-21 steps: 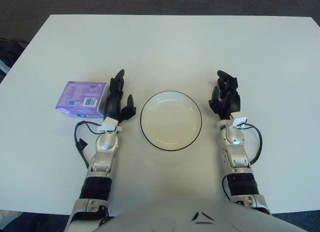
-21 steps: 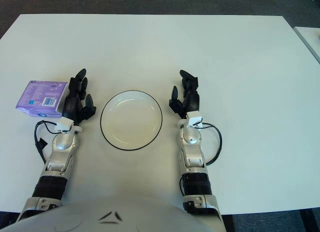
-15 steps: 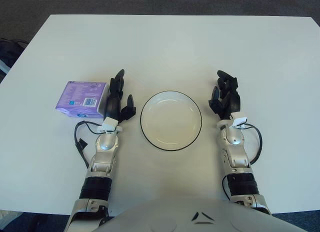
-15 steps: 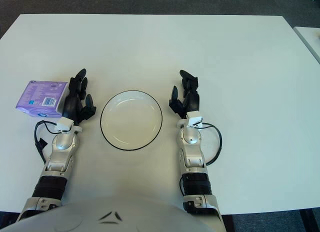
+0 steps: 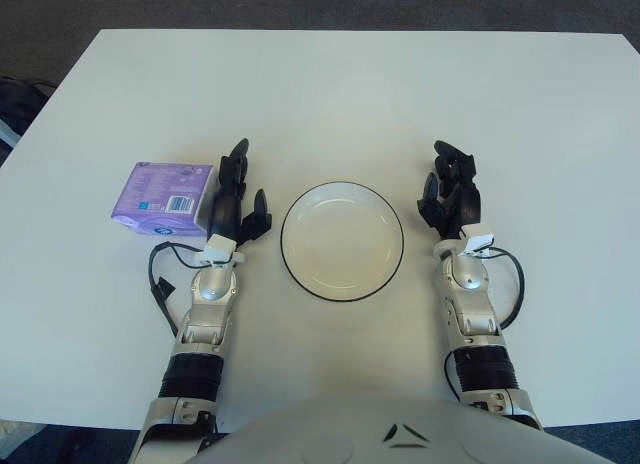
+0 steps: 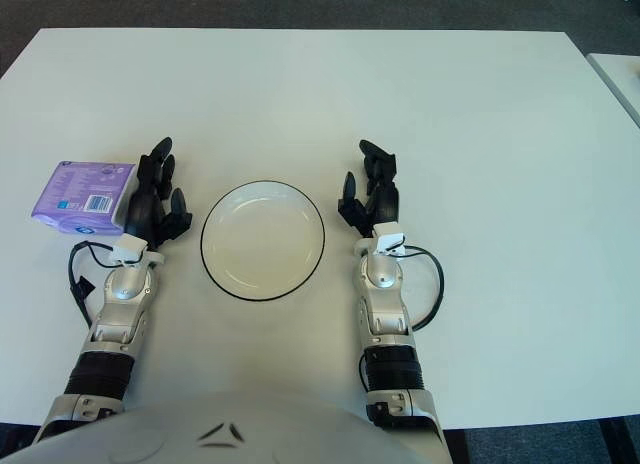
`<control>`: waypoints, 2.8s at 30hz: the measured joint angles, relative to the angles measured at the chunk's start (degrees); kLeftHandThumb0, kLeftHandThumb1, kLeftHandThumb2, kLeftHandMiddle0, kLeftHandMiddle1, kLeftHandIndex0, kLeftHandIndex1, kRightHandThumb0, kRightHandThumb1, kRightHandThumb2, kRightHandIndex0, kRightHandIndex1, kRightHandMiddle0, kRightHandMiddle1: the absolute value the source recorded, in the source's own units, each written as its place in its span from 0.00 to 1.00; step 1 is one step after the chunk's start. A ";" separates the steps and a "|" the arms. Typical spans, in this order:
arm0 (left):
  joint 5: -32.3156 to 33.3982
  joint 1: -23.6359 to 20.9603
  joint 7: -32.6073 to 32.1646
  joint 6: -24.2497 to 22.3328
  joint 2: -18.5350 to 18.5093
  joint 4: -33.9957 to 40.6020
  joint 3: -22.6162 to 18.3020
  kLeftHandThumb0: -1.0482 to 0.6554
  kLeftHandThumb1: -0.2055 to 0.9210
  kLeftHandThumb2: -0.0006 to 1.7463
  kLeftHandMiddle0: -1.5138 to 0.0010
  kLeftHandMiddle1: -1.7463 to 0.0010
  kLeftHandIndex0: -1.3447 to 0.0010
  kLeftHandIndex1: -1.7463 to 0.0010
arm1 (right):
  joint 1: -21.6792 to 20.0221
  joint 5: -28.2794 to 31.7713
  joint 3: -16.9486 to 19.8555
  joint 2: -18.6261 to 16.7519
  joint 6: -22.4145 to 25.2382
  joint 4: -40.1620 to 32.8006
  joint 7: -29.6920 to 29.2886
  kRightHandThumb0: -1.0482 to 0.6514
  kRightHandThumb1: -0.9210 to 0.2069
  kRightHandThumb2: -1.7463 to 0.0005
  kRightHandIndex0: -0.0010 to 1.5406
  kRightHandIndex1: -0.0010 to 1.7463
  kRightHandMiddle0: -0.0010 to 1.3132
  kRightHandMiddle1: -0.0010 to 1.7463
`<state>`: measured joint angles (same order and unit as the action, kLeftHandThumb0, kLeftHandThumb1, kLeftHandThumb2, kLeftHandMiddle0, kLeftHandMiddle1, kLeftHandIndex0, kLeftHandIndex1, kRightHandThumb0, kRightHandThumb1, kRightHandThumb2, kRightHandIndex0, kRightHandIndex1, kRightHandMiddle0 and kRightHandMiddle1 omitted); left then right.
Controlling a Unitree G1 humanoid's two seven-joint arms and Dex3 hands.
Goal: Put the tissue paper into the plate.
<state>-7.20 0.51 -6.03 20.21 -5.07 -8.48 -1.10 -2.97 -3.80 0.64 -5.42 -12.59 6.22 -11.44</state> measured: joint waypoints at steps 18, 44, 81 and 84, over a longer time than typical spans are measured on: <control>-1.14 1.82 3.82 -3.18 -2.56 6.46 1.22 0.17 1.00 0.49 0.82 0.99 1.00 0.70 | -0.47 0.00 0.02 -0.27 -0.99 1.07 -0.02 0.29 0.00 0.59 0.17 0.26 0.00 0.51; -13.96 -12.35 4.43 4.46 -18.77 3.58 -0.79 0.20 1.00 0.46 0.88 1.00 1.00 0.79 | -2.65 0.05 0.22 -0.73 -3.70 4.53 -0.11 0.29 0.00 0.60 0.16 0.25 0.00 0.50; -16.96 -19.93 29.31 4.69 -47.31 14.75 -3.05 0.13 1.00 0.50 0.97 1.00 1.00 0.91 | -5.88 0.32 1.34 -1.19 -6.56 9.79 -0.15 0.29 0.00 0.61 0.17 0.25 0.00 0.52; -17.45 -20.19 34.50 2.95 -51.00 16.10 -3.02 0.11 1.00 0.52 0.96 0.99 1.00 0.87 | -6.16 0.44 1.51 -1.19 -6.75 10.16 -0.06 0.30 0.00 0.61 0.17 0.25 0.00 0.52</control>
<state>-24.64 -19.68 28.47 23.16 -56.07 7.62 -4.12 -9.13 -3.36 2.15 -6.61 -19.34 16.38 -11.50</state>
